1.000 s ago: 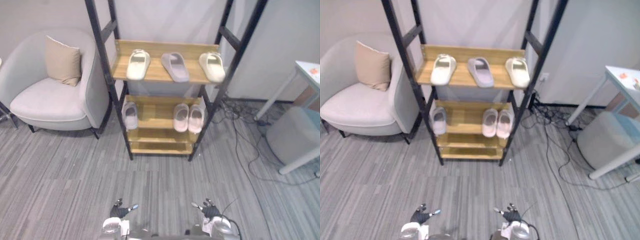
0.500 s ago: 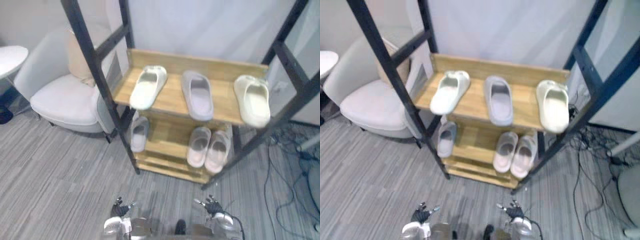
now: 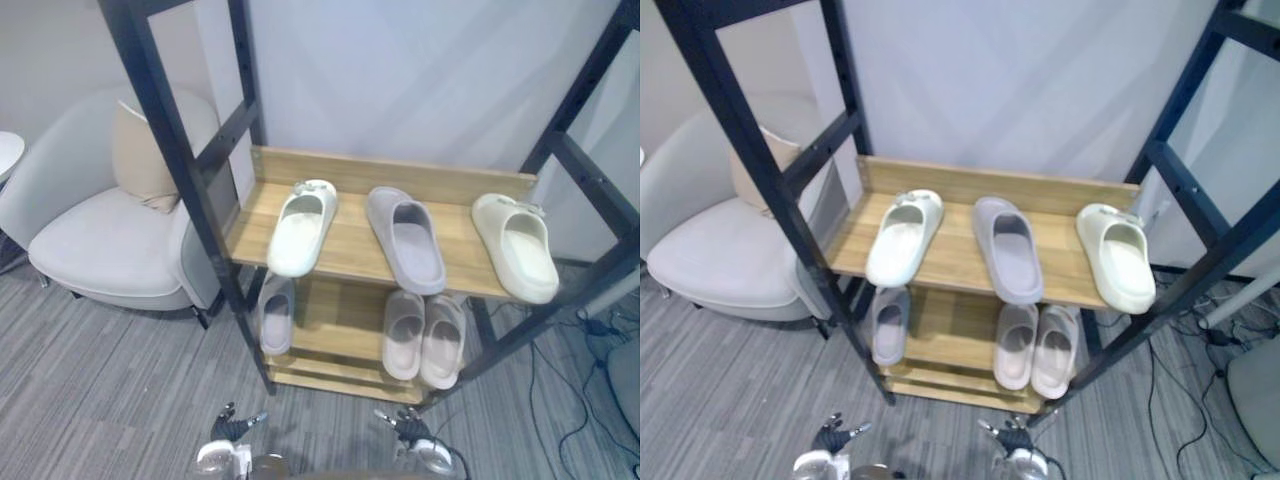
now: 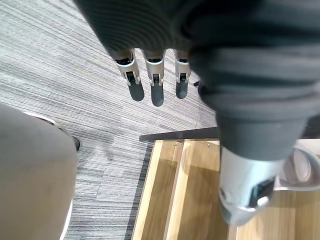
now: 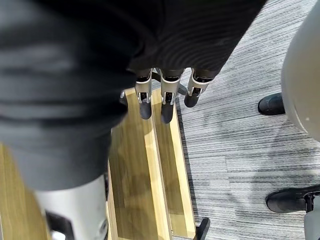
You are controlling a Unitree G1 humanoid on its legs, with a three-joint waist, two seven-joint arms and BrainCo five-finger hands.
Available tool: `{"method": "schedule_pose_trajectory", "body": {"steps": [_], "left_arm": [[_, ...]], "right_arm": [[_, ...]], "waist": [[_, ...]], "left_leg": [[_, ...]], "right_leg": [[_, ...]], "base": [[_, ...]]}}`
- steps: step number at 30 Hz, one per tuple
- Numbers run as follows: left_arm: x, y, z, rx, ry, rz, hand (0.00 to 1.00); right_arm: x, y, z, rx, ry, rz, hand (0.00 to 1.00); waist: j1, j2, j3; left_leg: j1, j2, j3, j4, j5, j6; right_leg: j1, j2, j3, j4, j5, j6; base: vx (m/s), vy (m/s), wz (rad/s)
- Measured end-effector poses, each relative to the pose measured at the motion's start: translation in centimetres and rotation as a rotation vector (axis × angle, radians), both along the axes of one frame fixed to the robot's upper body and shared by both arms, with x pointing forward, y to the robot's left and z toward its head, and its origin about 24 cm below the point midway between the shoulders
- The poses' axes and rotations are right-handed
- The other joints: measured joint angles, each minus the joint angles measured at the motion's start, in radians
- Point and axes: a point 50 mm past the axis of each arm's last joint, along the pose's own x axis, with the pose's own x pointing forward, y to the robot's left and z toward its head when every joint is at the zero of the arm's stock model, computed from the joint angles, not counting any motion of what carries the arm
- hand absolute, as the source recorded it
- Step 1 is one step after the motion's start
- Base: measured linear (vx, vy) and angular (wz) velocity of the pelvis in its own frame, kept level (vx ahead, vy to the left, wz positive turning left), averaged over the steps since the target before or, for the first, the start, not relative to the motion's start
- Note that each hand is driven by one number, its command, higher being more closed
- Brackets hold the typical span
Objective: Organize the slippers on the shoe rack
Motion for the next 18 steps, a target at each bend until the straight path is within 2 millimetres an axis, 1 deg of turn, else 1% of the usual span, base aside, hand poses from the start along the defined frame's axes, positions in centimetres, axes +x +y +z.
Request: {"method": "schedule_pose_trajectory", "body": {"steps": [2, 5, 6, 8, 11, 13, 14, 15, 16, 17, 18], "left_arm": [[-0.1, -0.1, -0.1, 0.000, 0.006, -0.012, 0.00], [-0.1, -0.6, -0.3, -0.003, 0.023, -0.050, 0.00], [-0.1, -0.7, -0.2, -0.003, 0.022, -0.053, 0.00], [-0.2, -0.7, -0.3, 0.007, 0.030, -0.077, 0.00], [-0.2, -0.7, -0.3, 0.018, 0.034, -0.103, 0.00], [-0.2, -0.5, -0.2, 0.031, 0.030, -0.101, 0.00], [-0.2, -0.5, -0.2, 0.039, 0.031, -0.106, 0.00], [-0.2, -0.5, -0.2, 0.040, 0.031, -0.106, 0.00], [-0.2, -0.5, -0.2, 0.041, 0.031, -0.107, 0.00], [-0.2, -0.4, -0.2, 0.041, 0.031, -0.107, 0.00], [-0.3, -0.4, -0.2, 0.043, 0.031, -0.106, 0.00]], "right_arm": [[-0.1, -0.1, 0.0, -0.002, 0.002, 0.000, 0.00], [-0.2, -0.8, -0.1, -0.023, 0.014, 0.009, 0.00], [-0.2, -0.8, -0.1, -0.026, 0.014, 0.011, 0.00], [-0.1, -1.3, 0.0, -0.057, 0.011, 0.031, 0.00], [-0.2, -2.1, 0.7, -0.105, -0.035, 0.028, 0.00], [0.4, -2.4, 2.1, -0.144, -0.131, 0.037, 0.00], [1.3, -2.4, 3.4, -0.173, -0.209, 0.062, 0.00], [1.5, -2.4, 3.8, -0.177, -0.232, 0.063, 0.00], [2.2, -2.6, 5.3, -0.194, -0.312, 0.059, 0.00], [2.4, -2.6, 5.7, -0.200, -0.334, 0.059, 0.00], [2.9, -2.9, 7.7, -0.240, -0.432, 0.065, 0.00]], "waist": [[0.000, -0.003, -0.004], [-0.001, 0.009, -0.008], [-0.001, 0.010, -0.008], [-0.011, 0.008, -0.008], [-0.016, 0.008, -0.008], [-0.016, 0.004, -0.007], [-0.021, 0.003, -0.006], [-0.022, 0.002, -0.005], [-0.025, 0.001, -0.006], [-0.026, 0.001, -0.006], [-0.034, 0.000, -0.006]], "left_leg": [[0.013, -0.004, 0.001, -0.029, 0.015, -0.001], [0.061, -0.006, 0.015, -0.135, 0.073, -0.004], [0.066, -0.006, 0.017, -0.145, 0.079, -0.004], [0.102, -0.009, 0.025, -0.214, 0.114, -0.002], [0.118, -0.014, 0.033, -0.250, 0.129, 0.003], [0.116, -0.016, 0.052, -0.250, 0.128, 0.003], [0.114, -0.018, 0.063, -0.250, 0.127, 0.003], [0.114, -0.018, 0.066, -0.250, 0.126, 0.003], [0.113, -0.019, 0.079, -0.250, 0.124, 0.002], [0.113, -0.019, 0.081, -0.250, 0.124, 0.002], [0.113, -0.020, 0.085, -0.250, 0.122, 0.004]], "right_leg": [[0.000, 0.001, 0.002, -0.006, 0.004, 0.000], [0.003, 0.010, 0.019, -0.034, 0.026, -0.006], [0.003, 0.011, 0.020, -0.033, 0.027, -0.006], [-0.002, 0.015, 0.037, -0.035, 0.029, -0.006], [-0.007, 0.014, 0.051, -0.038, 0.033, 0.001], [-0.016, 0.014, 0.074, -0.048, 0.044, 0.004], [-0.025, 0.014, 0.088, -0.049, 0.050, 0.005], [-0.027, 0.014, 0.092, -0.050, 0.050, 0.005], [-0.036, 0.014, 0.105, -0.048, 0.052, 0.007], [-0.037, 0.014, 0.107, -0.048, 0.053, 0.008], [-0.040, 0.014, 0.112, -0.049, 0.054, 0.009]], "base": [[-0.02, -0.019, -0.04], [-0.04, -0.022, -0.13], [-0.07, -0.027, -0.14], [-0.08, -0.015, -0.13], [-0.07, 0.019, -0.12], [-0.06, 0.054, -0.30], [-0.05, 0.054, -0.27], [-0.04, 0.048, -0.31], [-0.03, 0.030, -0.20], [-0.03, 0.024, -0.22], [-0.02, 0.008, -0.08]]}}
